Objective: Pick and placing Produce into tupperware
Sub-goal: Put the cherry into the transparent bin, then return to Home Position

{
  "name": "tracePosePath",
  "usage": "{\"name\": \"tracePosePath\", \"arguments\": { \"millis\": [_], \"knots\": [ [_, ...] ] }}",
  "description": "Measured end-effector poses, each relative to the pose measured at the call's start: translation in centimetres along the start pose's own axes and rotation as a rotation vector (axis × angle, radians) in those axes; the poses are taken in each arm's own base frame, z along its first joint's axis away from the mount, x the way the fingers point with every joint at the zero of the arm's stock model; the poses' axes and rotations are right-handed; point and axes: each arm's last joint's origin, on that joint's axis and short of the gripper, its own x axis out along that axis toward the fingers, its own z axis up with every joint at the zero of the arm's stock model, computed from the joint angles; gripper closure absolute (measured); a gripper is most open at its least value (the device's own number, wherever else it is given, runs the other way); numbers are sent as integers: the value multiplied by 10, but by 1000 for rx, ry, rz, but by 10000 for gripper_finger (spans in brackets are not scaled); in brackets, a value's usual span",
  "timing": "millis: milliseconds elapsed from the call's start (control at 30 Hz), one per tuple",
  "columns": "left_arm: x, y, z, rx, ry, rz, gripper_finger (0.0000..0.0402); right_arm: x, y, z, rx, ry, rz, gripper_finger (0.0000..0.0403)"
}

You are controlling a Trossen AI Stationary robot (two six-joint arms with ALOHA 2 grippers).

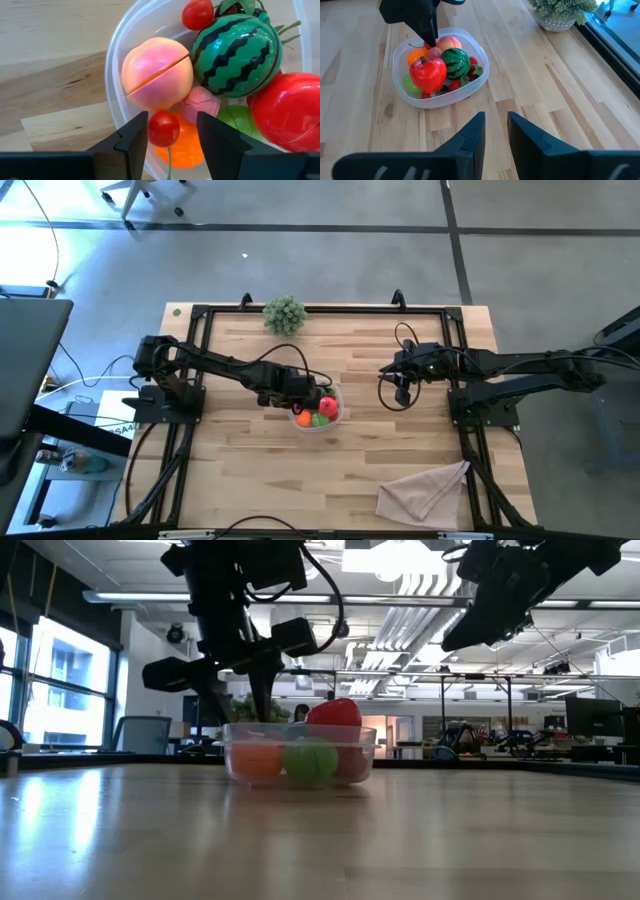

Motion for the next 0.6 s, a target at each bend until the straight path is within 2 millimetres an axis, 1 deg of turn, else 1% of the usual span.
{"name": "tracePosePath", "arguments": {
  "millis": [167, 267, 467, 600],
  "knots": [
    [0, 0, 0, 1, 2, -2, 223, 0, 0, 0, 0, 0, 1, 331],
    [-4, -3, 0, 36, 28, -9, 215, 0, 0, 0, 0, 0, 0, 331],
    [-26, -13, 2, 94, 48, 28, 211, 0, 0, 0, 0, 0, 0, 331],
    [-45, -21, 6, 178, 5, 47, 211, 0, 0, 0, 0, 0, 0, 331]
  ]
}}
